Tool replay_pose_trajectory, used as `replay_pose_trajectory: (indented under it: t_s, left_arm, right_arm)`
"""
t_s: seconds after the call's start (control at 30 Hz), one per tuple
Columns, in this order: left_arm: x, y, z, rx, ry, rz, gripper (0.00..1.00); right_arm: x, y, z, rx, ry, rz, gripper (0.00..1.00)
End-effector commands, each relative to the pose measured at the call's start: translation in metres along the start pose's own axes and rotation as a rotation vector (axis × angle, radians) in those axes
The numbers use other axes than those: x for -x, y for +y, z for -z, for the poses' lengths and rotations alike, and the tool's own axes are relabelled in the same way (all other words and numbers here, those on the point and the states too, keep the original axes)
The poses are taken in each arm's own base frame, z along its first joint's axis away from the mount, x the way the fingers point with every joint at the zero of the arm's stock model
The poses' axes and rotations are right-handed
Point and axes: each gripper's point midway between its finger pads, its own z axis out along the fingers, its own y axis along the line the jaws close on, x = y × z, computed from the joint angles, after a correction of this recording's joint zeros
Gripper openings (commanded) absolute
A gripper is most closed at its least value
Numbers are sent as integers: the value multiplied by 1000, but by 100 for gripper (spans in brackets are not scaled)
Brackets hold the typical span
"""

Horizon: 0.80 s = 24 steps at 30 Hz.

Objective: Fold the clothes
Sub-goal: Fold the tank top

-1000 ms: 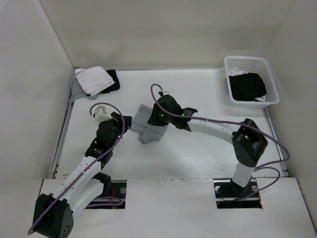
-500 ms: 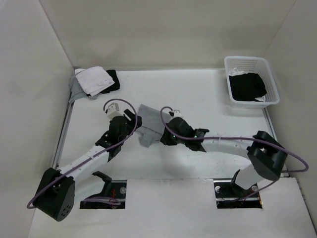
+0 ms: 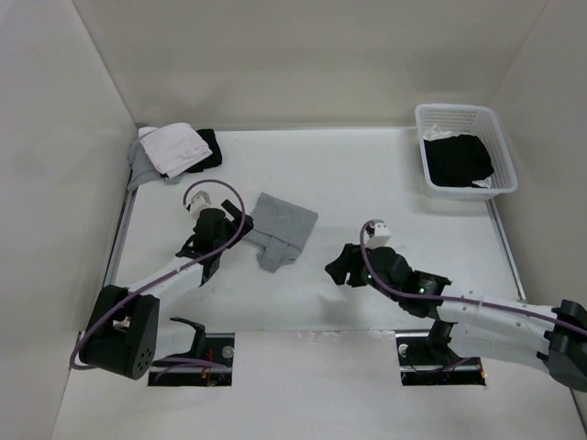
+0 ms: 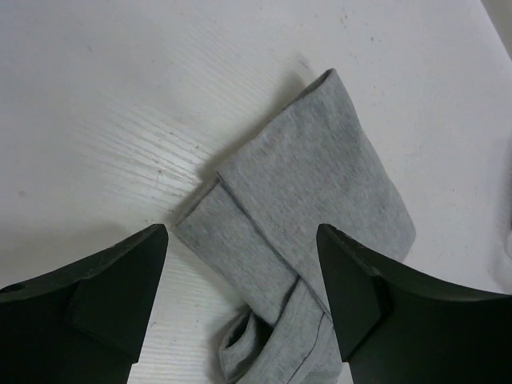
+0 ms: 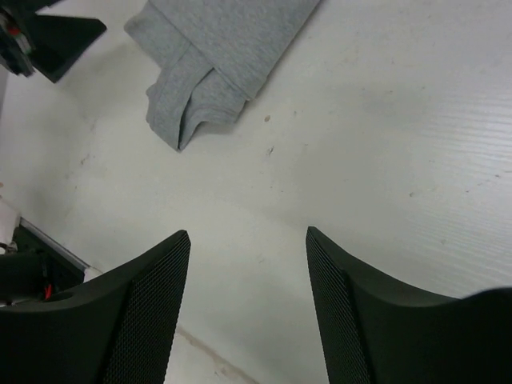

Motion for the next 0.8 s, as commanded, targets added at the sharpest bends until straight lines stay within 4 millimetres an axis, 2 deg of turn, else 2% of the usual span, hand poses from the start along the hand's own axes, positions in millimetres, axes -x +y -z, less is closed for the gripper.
replay_pose_trajectory:
  t_s: [0.0,0.07,0.1,0.13,0.3,0.4,0.53,0.77]
  left_arm:
    - [6,-30,10,-90,3,-22,76]
    - [3,-34,24,-115,8,-38,80]
    - [2,-37,33,-136,6,-46,84]
    - [2,-40,43,-159,-2,-52,100]
    - [26,-45,90,-202,-117,-89,100]
    - [45,-41,101,-135,-165,-120,100]
    - [54,-38,98,-71,-187,-167,100]
    - [44,-35,81,-38,-158,-182,100]
  right_arm:
    - [27,1,11,30,-112,-21,67]
    - [31,-6,15,16,-128,-28,73]
    - [31,-10,16,8,-131,-30,100]
    - [31,-12,16,1,-131,-30,100]
    - [32,-25,19,-38,-143,-32,100]
    - [34,-29,20,-48,-149,-38,100]
    - [37,-32,25,-50,-167,-53,100]
    - [35,-40,31,-55,-179,-83,100]
